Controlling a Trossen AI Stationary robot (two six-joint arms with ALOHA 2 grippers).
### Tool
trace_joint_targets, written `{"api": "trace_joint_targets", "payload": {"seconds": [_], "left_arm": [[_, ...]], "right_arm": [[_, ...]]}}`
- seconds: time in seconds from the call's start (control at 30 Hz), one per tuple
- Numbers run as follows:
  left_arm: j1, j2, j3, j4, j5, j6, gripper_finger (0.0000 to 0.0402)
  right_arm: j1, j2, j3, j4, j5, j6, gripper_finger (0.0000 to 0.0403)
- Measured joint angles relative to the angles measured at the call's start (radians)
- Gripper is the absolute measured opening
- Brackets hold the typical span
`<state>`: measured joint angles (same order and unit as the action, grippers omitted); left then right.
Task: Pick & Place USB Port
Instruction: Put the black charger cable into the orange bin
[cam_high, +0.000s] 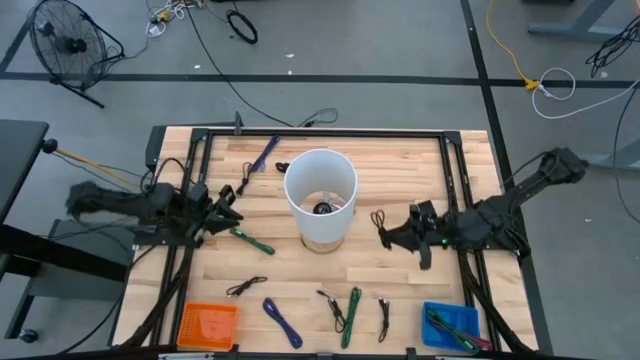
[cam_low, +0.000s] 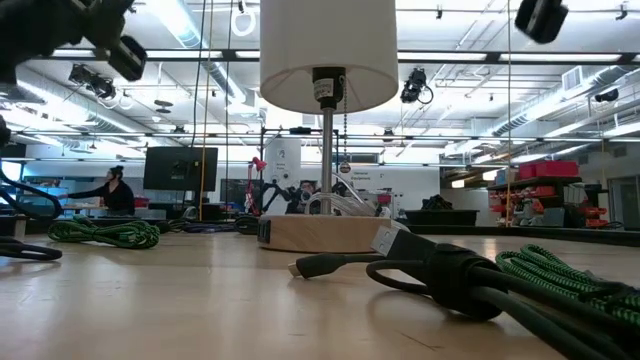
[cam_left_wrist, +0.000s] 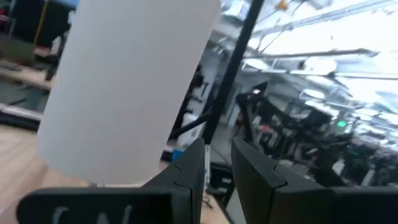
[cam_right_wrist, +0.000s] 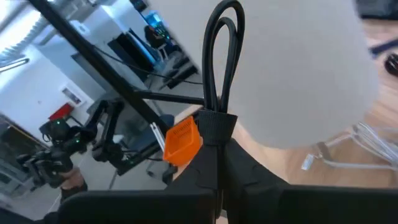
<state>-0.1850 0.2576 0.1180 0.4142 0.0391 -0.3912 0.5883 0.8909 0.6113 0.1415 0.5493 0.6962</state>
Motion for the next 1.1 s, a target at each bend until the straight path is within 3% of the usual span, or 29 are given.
{"api": "trace_joint_targets", "payload": {"seconds": [0.17, 0.37, 0.57, 0.8, 0.9, 1.1], "left_arm": [[-0.221, 0.293, 0.133, 0.035, -0.247, 0.104, 0.0082], [-0.381, 0.659, 0.358, 0.16, -0.295, 0.254, 0.0082], [-0.436, 0.944, 0.58, 0.159, -0.386, 0.325, 0.0082], [-0.44, 1.127, 0.735, 0.145, -0.384, 0.357, 0.0082], [-0.44, 1.152, 0.761, 0.133, -0.383, 0.36, 0.0083], [-0.44, 1.157, 0.768, 0.142, -0.368, 0.362, 0.0083]], "right_arm": [[0.099, 0.067, 0.0, 0.11, 0.109, -0.058, 0.0], [0.18, 0.207, 0.0, 0.356, 0.115, -0.183, 0.0], [0.231, 0.343, 0.087, 0.386, 0.152, -0.241, 0.0], [0.244, 0.517, 0.315, 0.317, 0.162, -0.415, 0.0], [0.242, 0.56, 0.394, 0.224, 0.168, -0.418, 0.0], [0.203, 0.613, 0.442, 0.204, 0.168, -0.422, 0.0]]}}
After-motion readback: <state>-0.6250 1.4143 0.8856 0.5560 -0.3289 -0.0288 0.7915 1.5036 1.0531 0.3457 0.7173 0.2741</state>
